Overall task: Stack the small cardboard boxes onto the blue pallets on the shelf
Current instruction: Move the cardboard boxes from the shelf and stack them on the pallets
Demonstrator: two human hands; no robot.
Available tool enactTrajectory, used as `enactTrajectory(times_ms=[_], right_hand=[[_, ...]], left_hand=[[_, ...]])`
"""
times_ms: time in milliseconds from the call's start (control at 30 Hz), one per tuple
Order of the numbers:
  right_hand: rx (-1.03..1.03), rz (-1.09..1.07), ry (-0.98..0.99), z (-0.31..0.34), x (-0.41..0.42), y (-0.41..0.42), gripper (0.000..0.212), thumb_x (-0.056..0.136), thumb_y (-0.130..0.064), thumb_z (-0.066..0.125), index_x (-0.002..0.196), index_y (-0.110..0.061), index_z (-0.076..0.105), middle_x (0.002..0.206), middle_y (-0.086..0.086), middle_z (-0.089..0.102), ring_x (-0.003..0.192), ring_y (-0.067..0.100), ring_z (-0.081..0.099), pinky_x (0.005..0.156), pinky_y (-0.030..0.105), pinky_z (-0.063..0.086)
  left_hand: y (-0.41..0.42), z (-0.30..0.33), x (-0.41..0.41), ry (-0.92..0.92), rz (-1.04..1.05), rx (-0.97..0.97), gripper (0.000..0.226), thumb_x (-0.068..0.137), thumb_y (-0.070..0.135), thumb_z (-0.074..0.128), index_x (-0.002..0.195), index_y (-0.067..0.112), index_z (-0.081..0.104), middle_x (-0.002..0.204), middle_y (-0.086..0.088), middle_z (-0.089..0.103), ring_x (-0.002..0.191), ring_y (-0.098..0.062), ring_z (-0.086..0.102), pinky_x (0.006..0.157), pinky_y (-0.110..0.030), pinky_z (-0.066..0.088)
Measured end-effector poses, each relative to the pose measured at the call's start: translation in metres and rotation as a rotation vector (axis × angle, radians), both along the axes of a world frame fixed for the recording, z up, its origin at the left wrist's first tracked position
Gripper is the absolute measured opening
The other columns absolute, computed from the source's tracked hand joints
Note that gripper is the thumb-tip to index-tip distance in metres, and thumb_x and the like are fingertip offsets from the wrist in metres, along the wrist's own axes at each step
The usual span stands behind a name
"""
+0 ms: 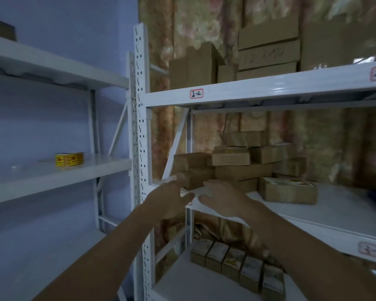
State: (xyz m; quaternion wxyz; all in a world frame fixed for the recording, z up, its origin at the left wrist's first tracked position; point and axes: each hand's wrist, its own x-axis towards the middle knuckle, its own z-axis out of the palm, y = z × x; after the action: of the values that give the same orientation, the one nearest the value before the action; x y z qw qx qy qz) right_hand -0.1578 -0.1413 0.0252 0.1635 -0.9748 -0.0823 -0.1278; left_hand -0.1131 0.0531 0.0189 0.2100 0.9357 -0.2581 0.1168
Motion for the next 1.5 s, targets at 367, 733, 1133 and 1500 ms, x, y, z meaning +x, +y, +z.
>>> enactTrajectory(times_ms=[367, 733, 1133, 1500], right_hand=[[0.190, -0.010, -0.131, -0.002, 0.082, 0.037, 0.037, 0.101, -0.043, 0.054, 0.130, -0.022, 0.062, 0.123, -0.008, 0.061, 0.107, 0.009, 0.055, 0.087, 0.025, 0.043], [0.581, -0.303, -0.074, -0.005, 0.146, 0.026, 0.058, 0.093, -0.062, 0.052, 0.137, -0.024, 0.056, 0.130, -0.002, 0.064, 0.114, 0.019, 0.059, 0.095, 0.034, 0.044], [0.796, -0.605, -0.131, -0.021, 0.186, 0.050, 0.057, 0.101, -0.049, 0.049, 0.137, -0.005, 0.057, 0.130, 0.012, 0.063, 0.103, 0.023, 0.057, 0.086, 0.030, 0.044], [0.679, -0.627, -0.165, -0.020, 0.176, 0.070, 0.054, 0.102, -0.047, 0.046, 0.142, -0.011, 0.050, 0.131, 0.012, 0.063, 0.115, 0.030, 0.060, 0.101, 0.047, 0.048]], left_hand=[[0.022, -0.006, 0.080, 0.044, -0.044, -0.152, 0.055, 0.103, 0.055, 0.047, 0.148, 0.023, 0.049, 0.140, -0.004, 0.060, 0.121, -0.022, 0.062, 0.089, -0.025, 0.046], [-0.008, 0.004, 0.183, 0.341, -0.118, -0.644, 0.048, 0.106, 0.049, 0.041, 0.125, 0.013, 0.066, 0.123, -0.007, 0.064, 0.107, -0.023, 0.057, 0.099, -0.035, 0.042], [-0.025, -0.012, 0.245, 0.480, -0.284, -0.541, 0.057, 0.088, 0.073, 0.043, 0.109, 0.026, 0.069, 0.113, 0.004, 0.069, 0.103, -0.019, 0.062, 0.100, -0.037, 0.045], [-0.027, -0.019, 0.245, 0.337, -0.295, -0.446, 0.059, 0.096, 0.063, 0.041, 0.079, 0.017, 0.073, 0.079, -0.002, 0.071, 0.077, -0.022, 0.065, 0.077, -0.037, 0.052]])
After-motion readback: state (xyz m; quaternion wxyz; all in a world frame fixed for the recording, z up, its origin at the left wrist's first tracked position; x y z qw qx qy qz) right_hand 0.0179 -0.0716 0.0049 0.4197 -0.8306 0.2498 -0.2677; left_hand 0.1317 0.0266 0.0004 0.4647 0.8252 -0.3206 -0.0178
